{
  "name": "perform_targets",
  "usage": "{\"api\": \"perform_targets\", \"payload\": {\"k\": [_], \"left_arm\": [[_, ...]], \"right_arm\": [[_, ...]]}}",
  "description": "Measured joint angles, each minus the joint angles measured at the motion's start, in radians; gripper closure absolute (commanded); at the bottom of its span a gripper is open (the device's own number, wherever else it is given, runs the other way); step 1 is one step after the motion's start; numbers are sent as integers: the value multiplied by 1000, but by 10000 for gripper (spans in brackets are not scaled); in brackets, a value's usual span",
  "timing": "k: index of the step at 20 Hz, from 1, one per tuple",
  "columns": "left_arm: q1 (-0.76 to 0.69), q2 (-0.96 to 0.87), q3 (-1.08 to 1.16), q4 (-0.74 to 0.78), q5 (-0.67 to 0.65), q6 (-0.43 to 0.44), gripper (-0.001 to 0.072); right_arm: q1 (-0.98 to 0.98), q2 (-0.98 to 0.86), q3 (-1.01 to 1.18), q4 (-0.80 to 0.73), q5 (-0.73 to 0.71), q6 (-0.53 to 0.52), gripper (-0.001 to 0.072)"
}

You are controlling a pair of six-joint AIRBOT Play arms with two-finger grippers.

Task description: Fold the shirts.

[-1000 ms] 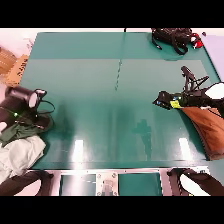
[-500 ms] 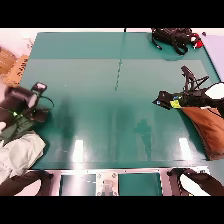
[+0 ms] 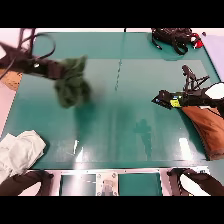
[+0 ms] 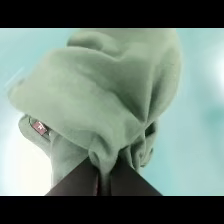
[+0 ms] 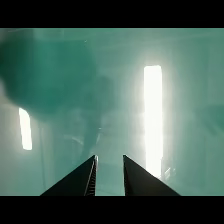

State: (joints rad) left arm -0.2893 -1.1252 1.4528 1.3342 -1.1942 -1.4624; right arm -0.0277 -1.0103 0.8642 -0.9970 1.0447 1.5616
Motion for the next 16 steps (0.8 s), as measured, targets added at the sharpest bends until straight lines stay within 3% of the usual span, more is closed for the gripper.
{"api": "perform_targets", "payload": {"k": [3, 4, 5, 9, 12, 14, 16], "left_arm": [[-133, -89, 32, -92, 61, 17, 677], [-168, -128, 37, -108, 70, 21, 383], [-201, -169, 42, -124, 78, 23, -13], [-238, -293, 53, -148, 33, 16, -8], [-160, -317, 66, -138, -69, 9, -9], [-82, -322, 55, -137, -137, 8, -9], [-3, -323, 10, -137, -164, 5, -9]], "right_arm": [[0, 0, 0, 1, -3, 0, 466], [-2, 0, 0, 2, -3, 0, 332], [-7, 0, 0, 2, -3, 0, 230], [-59, -1, 2, 0, -1, 0, 222], [-140, -11, 5, 0, 18, -3, 226], [-179, -34, 4, -2, 27, -21, 335], [-193, -82, 2, 0, 35, -40, 341]]}}
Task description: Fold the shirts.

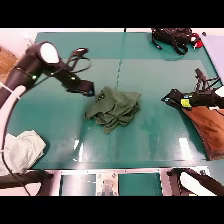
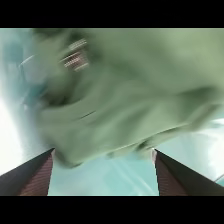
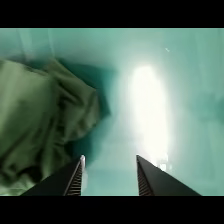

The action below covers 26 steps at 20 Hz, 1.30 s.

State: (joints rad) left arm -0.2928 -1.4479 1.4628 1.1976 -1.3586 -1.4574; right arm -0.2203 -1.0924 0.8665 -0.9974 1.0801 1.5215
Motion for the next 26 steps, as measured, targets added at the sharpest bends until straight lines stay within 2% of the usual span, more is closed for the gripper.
{"api": "perform_targets", "payload": {"k": [2, 4, 7, 11, 15, 16, 17, 18, 19, 23, 26], "left_arm": [[47, -3, -75, -23, 24, 0, -9], [74, -12, -168, -67, 115, 11, -8], [93, -62, -246, -183, 280, 72, -8], [101, -158, -278, -474, 476, 238, -7], [91, -239, -284, -784, 590, 445, 13], [83, -256, -281, -842, 606, 486, 13], [74, -272, -277, -883, 613, 519, 143], [63, -291, -269, -922, 621, 546, 458], [54, -306, -261, -949, 626, 566, 680], [50, -339, -219, -1003, 601, 610, 686], [106, -319, -161, -975, 493, 587, 686]], "right_arm": [[13, -71, -1, 10, -1, -22, 341], [52, -156, -2, 47, -21, -55, 340], [130, -276, 2, 126, -77, -107, 340], [225, -414, 42, 230, -141, -151, 341], [281, -499, 95, 276, -176, -165, 363], [288, -514, 108, 282, -182, -167, 416], [293, -524, 115, 284, -193, -169, 561], [295, -533, 120, 286, -200, -171, 645], [298, -538, 125, 291, -202, -171, 694], [288, -547, 137, 299, -205, -186, 696], [235, -525, 146, 270, -196, -193, 697]]}}
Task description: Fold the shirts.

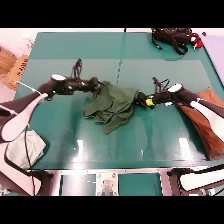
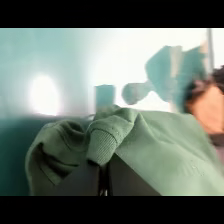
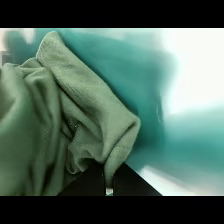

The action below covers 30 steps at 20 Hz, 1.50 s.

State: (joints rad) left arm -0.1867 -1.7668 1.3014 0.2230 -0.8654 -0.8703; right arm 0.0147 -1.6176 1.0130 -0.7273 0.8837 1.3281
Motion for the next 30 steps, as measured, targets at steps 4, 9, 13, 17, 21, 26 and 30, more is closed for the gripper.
{"api": "perform_targets", "payload": {"k": [4, 9, 13, 17, 21, 26, 30], "left_arm": [[95, 133, 50, 198, -122, -117, 686], [172, 396, 66, 347, -226, -198, 686], [189, 644, 101, 379, -239, -213, 685], [194, 821, 256, 402, -300, -218, 685], [195, 883, 405, 448, -412, -244, 684], [195, 882, 309, 551, -473, -289, 684], [195, 825, 22, 582, -359, -257, 683]], "right_arm": [[-123, 128, 6, -51, 52, -4, 697], [-294, 380, 43, -89, 143, -12, 696], [-373, 604, 161, -95, 212, -23, 696], [-414, 824, 332, -93, 243, -23, 696], [-426, 962, 437, -100, 256, -20, 695], [-426, 950, 380, -117, 265, -4, 695], [-368, 798, 191, -122, 219, -39, 695]]}}
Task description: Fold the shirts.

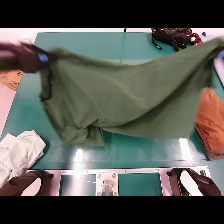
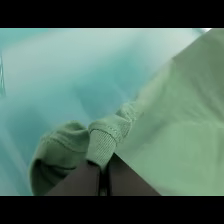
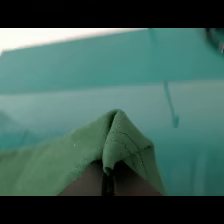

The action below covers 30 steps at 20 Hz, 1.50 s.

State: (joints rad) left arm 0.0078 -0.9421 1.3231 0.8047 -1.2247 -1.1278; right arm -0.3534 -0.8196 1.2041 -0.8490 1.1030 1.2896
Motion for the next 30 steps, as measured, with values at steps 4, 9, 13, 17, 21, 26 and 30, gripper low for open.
{"api": "perform_targets", "payload": {"k": [4, 9, 13, 17, 21, 26, 30], "left_arm": [[0, -171, -250, -52, 242, 109, 684], [2, -426, -257, -171, 438, 202, 164], [56, -501, -134, -165, 382, 173, 183], [159, -523, -18, -95, 113, 115, 684], [221, -517, 14, -54, -106, 62, 685], [263, -358, -153, 47, -185, 13, 685], [341, -210, -366, 89, -151, -11, 683]], "right_arm": [[103, -277, -130, 1, -129, -26, 695], [179, -652, -64, 41, -236, -35, 386], [137, -768, 56, 48, -180, -15, 409], [5, -738, 63, 6, -4, 17, 448], [-125, -595, -125, -52, 98, 29, 331], [-245, -401, -438, -151, 119, 33, 279], [-256, -375, -581, -153, 70, 25, 262]]}}
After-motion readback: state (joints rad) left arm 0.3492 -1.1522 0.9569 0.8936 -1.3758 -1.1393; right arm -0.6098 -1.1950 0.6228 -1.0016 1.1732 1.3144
